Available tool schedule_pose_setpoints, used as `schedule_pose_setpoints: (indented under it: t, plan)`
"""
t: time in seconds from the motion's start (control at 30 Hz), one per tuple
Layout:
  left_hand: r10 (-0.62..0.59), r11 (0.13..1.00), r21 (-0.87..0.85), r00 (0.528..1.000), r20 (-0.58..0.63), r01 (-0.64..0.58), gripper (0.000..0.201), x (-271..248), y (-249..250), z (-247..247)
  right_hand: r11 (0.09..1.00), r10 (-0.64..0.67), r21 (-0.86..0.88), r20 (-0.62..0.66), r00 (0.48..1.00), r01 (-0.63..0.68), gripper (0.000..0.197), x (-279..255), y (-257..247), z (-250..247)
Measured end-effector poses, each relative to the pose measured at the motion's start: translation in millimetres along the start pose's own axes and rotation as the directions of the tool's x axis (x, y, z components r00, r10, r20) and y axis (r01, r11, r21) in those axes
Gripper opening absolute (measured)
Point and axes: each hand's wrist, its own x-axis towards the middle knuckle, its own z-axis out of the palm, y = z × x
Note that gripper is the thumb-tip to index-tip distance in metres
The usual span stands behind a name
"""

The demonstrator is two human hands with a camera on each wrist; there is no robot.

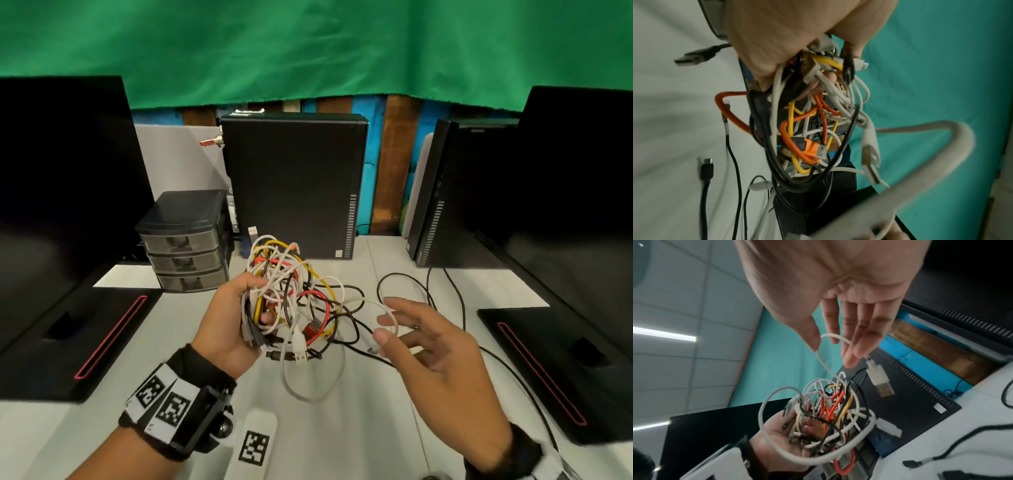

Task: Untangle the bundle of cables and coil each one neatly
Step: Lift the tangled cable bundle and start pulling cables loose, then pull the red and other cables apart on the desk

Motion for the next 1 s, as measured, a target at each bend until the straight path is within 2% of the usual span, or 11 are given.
schedule_pose_setpoints:
  t: [0.07,0.13,0.2,0.3,0.37,0.43,0.5,0.7,0.9,0.97,1.0]
  plan:
    - [0.001,1.0,-0.006,1.0,0.007,-0.001,0.029,2,-2,2,0.996,-0.062,-0.06,-0.059,0.996,0.058,0.038,-2,-5,-3]
    - [0.018,1.0,-0.022,1.0,0.015,-0.018,0.032,3,-5,10,0.964,-0.233,-0.161,-0.117,0.965,0.213,0.028,-6,-9,-2]
    - [0.03,0.999,-0.02,0.999,0.016,-0.03,0.025,2,-7,20,0.859,-0.442,-0.33,-0.093,0.892,0.391,0.024,-11,-12,4]
    - [0.047,0.999,0.012,0.999,0.004,-0.047,0.019,-1,-14,31,0.676,-0.617,-0.527,-0.025,0.786,0.514,0.026,-18,0,17]
    - [0.05,0.998,-0.027,0.999,-0.014,-0.051,0.028,-4,-19,38,0.704,-0.569,-0.49,0.047,0.821,0.515,0.047,-20,7,24]
    - [0.024,0.994,-0.104,0.999,0.036,-0.02,0.038,-6,-23,41,0.795,-0.381,-0.453,0.146,0.913,0.404,0.08,-20,16,29]
    - [-0.008,0.989,-0.144,0.998,0.065,0.017,0.042,-7,-26,41,0.814,-0.252,-0.479,0.219,0.943,0.329,0.093,-19,30,31]
    - [-0.176,0.975,-0.129,0.983,0.042,0.18,0.04,-4,-32,28,0.822,-0.258,-0.493,0.121,0.959,0.283,0.058,-1,60,24]
    - [-0.251,0.952,-0.187,0.968,-0.02,0.243,0.039,4,-40,24,0.908,-0.237,-0.328,0.114,0.965,0.261,0.027,7,72,17]
    - [-0.272,0.937,-0.23,0.962,-0.01,0.262,0.038,7,-38,24,0.845,-0.38,-0.406,0.003,0.925,0.349,0.026,7,68,16]
    - [-0.263,0.932,-0.261,0.965,-0.008,0.252,0.04,8,-35,23,0.77,-0.493,-0.481,-0.035,0.869,0.418,0.023,5,65,15]
